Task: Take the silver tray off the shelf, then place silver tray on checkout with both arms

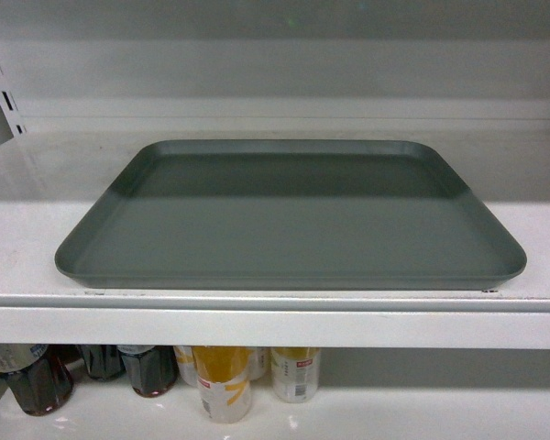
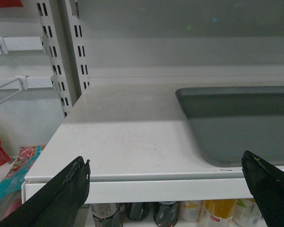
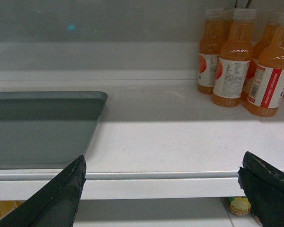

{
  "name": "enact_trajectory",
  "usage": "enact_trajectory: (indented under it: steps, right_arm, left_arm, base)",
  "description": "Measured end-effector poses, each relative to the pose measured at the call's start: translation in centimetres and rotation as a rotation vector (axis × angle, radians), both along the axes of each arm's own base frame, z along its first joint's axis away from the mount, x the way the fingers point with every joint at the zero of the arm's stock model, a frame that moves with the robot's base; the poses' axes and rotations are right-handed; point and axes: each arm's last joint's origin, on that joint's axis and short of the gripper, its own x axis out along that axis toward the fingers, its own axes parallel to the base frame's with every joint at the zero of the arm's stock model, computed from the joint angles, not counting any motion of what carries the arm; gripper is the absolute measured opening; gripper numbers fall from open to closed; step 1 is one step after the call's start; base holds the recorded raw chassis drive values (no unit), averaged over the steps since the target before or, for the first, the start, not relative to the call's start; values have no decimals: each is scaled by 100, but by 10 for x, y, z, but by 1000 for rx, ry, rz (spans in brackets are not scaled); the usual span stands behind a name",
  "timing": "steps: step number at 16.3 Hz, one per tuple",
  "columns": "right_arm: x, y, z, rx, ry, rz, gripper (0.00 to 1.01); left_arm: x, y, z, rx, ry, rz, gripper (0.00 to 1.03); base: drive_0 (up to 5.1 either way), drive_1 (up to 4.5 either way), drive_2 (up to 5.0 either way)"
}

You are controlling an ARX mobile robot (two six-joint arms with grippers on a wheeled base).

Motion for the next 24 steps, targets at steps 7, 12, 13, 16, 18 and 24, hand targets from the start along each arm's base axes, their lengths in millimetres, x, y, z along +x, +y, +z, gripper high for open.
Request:
enact_trajectory:
  steps: [7, 12, 13, 16, 18, 24]
  right_arm:
    - [6, 2, -2, 61, 51, 64, 98]
    - [47, 8, 22, 72, 4, 183, 98]
    - [61, 10, 27, 59, -3, 192, 98]
    - [107, 14, 27, 57, 66, 224, 98]
    - [135, 18, 19, 48, 116, 234, 98]
    - [207, 43, -8, 16, 286, 258, 98]
  left_arm:
    - [2, -2, 2, -47, 301, 18, 98]
    - [43, -12, 33, -87, 220, -74, 98]
    - [57, -16, 33, -87, 219, -98, 98]
    - [105, -24, 34, -63, 222, -153, 98]
    - [139, -29, 32, -54, 235, -150, 98]
    - [231, -42, -11, -76, 445, -129, 98]
  base:
    - [0, 0, 0]
    - [0, 0, 0]
    - [0, 0, 0]
    - [0, 0, 0]
    - [0, 0, 0]
    - [0, 0, 0]
